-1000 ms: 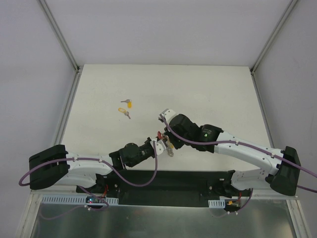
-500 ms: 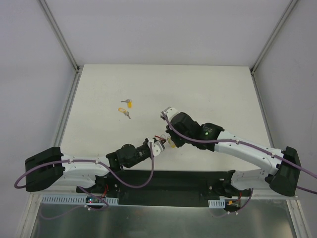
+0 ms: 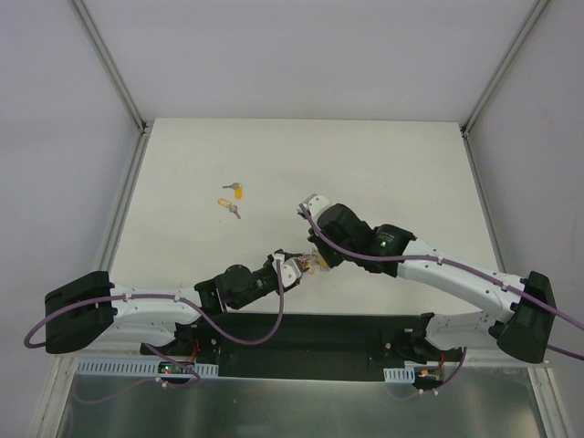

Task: Put the keys on the keyring

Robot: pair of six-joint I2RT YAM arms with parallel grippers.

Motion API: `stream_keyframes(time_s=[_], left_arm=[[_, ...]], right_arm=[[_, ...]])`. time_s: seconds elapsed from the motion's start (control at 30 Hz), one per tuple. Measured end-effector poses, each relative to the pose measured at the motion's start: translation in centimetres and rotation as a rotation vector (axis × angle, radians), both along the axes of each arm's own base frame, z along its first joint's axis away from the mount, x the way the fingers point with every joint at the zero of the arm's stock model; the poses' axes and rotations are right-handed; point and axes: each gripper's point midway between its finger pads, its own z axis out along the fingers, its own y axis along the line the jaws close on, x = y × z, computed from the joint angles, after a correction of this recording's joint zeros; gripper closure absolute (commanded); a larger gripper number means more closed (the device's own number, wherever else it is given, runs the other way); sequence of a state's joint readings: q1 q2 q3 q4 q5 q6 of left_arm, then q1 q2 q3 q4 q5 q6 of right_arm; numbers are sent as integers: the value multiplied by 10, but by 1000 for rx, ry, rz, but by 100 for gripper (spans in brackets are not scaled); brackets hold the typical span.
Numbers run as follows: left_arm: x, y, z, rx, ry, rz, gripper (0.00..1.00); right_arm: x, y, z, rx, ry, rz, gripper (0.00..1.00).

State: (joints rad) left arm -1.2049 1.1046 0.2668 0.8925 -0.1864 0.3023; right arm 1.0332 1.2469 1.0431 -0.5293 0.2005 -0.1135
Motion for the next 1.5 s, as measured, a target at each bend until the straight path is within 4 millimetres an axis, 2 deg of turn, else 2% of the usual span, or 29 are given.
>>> stream_keyframes(time_s=[0.13, 0.27, 0.5, 0.67, 0.73, 1.23, 1.33, 1.5], left_arm=[[1, -3, 2, 15, 14, 3, 53], [4, -9, 14, -4, 23, 14, 52], [10, -16, 32, -45, 40, 39, 57], [14, -17, 22, -17, 68, 67, 58], [13, -15, 17, -3, 82, 69, 55], [5, -2, 6, -12, 129, 71, 52], [5, -1, 6, -11, 130, 75, 54], [6, -1, 1, 5, 135, 78, 65]], right_arm=[[-2, 1, 1, -7, -10, 21, 99], [-5, 4, 1, -12, -14, 42, 99], [-10, 7, 1, -15, -19, 59, 99], [-11, 8, 1, -16, -24, 54, 99], [-11, 7, 1, -15, -26, 45, 99], [-15, 10, 1, -8, -22, 41, 99], [-16, 11, 0, -8, -21, 37, 99], [-18, 12, 0, -9, -19, 40, 99]])
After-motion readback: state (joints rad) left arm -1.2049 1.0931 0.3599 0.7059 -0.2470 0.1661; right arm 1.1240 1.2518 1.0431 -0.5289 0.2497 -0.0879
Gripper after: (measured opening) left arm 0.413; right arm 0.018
